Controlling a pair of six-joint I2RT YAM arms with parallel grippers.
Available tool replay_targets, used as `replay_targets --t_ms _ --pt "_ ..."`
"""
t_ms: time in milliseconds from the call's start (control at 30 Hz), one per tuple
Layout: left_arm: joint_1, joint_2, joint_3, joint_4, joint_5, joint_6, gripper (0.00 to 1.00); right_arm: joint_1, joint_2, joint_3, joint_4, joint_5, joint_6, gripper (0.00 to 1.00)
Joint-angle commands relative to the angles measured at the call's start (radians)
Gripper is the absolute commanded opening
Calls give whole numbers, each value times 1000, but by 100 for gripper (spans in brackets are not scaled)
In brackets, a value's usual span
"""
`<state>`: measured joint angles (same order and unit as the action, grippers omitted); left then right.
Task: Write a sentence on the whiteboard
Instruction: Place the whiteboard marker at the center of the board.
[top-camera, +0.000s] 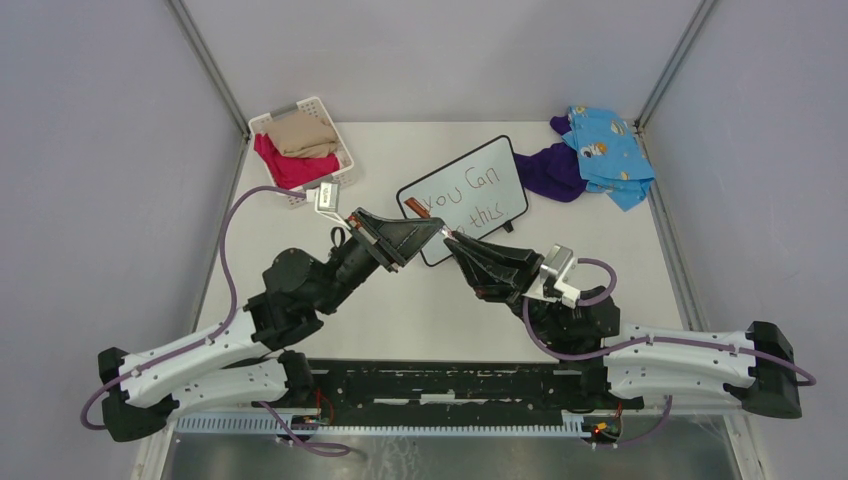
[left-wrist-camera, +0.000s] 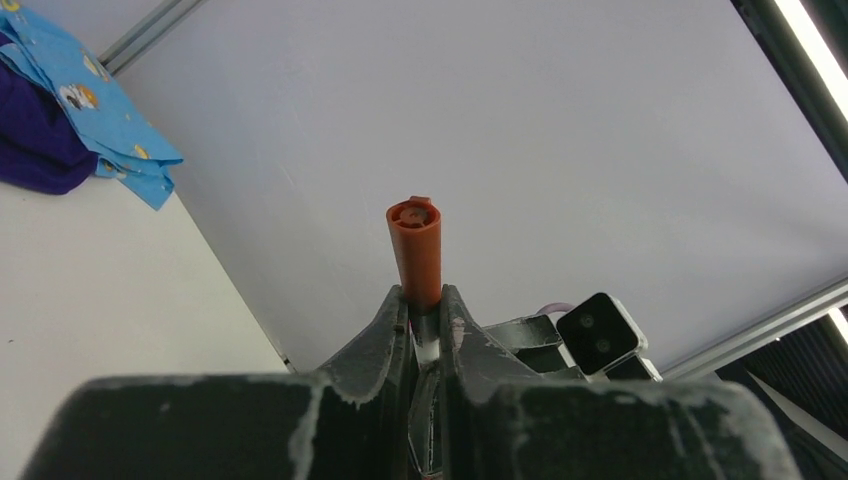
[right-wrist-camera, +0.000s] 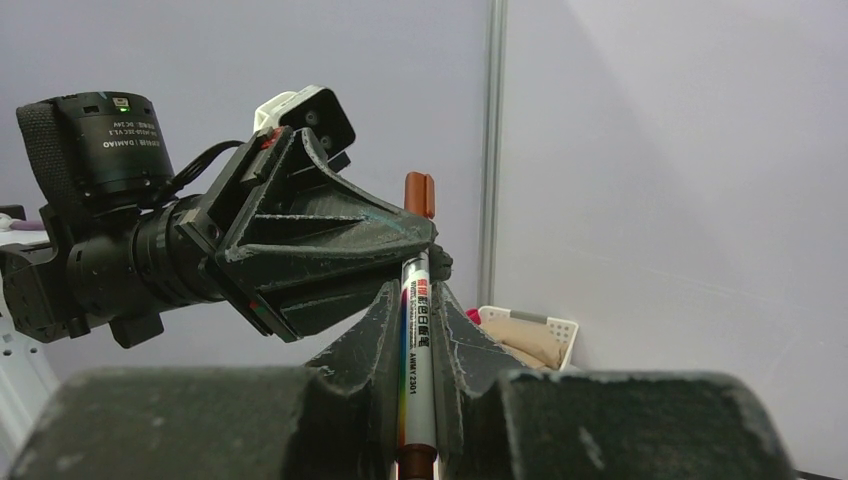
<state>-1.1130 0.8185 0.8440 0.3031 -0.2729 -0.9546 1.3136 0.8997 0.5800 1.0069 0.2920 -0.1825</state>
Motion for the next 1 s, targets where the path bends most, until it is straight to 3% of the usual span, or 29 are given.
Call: replay_targets --t_ms 0,133,300,533,800,967 --pt "3 -3 9 18 -17 31 6 2 -15 7 21 23 28 6" --pt "5 -23 2 -14 -66 51 2 2 -38 -3 -13 22 32 52" --pt "11 -49 35 -108 -130 111 2 1 -88 -10 -116 26 19 80" --pt "15 6 244 -569 -323 333 2 2 -240 -52 -438 77 -7 82" --pt "73 158 434 -1097 -548 479 2 2 -340 -127 -663 347 23 81" --pt "343 244 376 -1167 -314 492 2 2 -310 -168 -669 397 24 81"
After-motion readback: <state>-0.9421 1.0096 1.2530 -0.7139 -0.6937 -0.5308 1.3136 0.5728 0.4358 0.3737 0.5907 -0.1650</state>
